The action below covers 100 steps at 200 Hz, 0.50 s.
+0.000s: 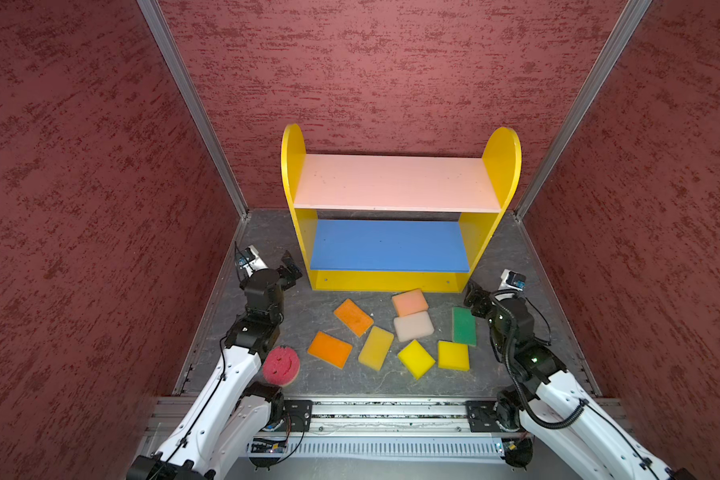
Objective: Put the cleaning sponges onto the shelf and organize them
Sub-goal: 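Raise both grippers and move them forward over the sponges near the shelf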
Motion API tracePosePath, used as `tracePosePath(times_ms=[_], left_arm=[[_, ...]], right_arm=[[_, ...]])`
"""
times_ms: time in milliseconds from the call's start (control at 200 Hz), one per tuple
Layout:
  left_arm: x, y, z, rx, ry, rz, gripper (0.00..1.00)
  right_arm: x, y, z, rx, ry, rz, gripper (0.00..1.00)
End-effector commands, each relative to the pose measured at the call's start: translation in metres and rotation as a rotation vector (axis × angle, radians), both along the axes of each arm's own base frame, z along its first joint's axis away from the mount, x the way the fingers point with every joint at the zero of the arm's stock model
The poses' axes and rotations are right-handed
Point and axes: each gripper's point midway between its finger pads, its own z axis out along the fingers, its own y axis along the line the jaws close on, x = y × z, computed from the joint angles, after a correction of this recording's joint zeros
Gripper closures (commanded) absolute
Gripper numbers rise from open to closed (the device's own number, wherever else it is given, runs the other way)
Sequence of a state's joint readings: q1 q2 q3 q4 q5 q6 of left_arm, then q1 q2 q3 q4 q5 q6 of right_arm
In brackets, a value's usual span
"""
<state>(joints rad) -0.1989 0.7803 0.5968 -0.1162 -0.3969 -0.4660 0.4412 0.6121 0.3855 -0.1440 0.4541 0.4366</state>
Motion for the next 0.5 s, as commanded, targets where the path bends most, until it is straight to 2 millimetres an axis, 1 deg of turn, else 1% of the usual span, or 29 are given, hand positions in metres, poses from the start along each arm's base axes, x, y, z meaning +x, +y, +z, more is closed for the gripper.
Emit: tracePosePath(times_ms=[0, 65, 150, 230, 321, 366, 496], left_arm=[[-0.015, -0.018, -0.023, -0.109, 0.102, -0.084, 0.00], [-0.023, -0.021, -0.031, -0.128, 0.151, -0.091, 0.03], [-0.032, -0.029, -0.043, -0.146, 0.221, -0.117, 0.11], [-0.041, -0.038, -0.053, -0.161, 0.297, -0.155, 0.22], [-0.051, -0.052, -0.063, -0.180, 0.375, -0.213, 0.27], [-0.056, -0.060, -0.068, -0.193, 0.405, -0.239, 0.28], [-0.072, -0.088, -0.088, -0.239, 0.483, -0.333, 0.31]], right_arm=[[-0.015, 0.000, -0.017, 0.064, 0.112, -0.039, 0.14], [-0.020, 0.010, -0.024, 0.109, 0.163, -0.005, 0.18], [-0.026, 0.026, -0.038, 0.161, 0.245, 0.043, 0.24], [-0.031, 0.045, -0.051, 0.183, 0.335, 0.105, 0.29], [-0.039, 0.069, -0.062, 0.174, 0.432, 0.178, 0.35], [-0.044, 0.081, -0.066, 0.162, 0.468, 0.216, 0.37], [-0.060, 0.110, -0.079, 0.110, 0.561, 0.309, 0.46]])
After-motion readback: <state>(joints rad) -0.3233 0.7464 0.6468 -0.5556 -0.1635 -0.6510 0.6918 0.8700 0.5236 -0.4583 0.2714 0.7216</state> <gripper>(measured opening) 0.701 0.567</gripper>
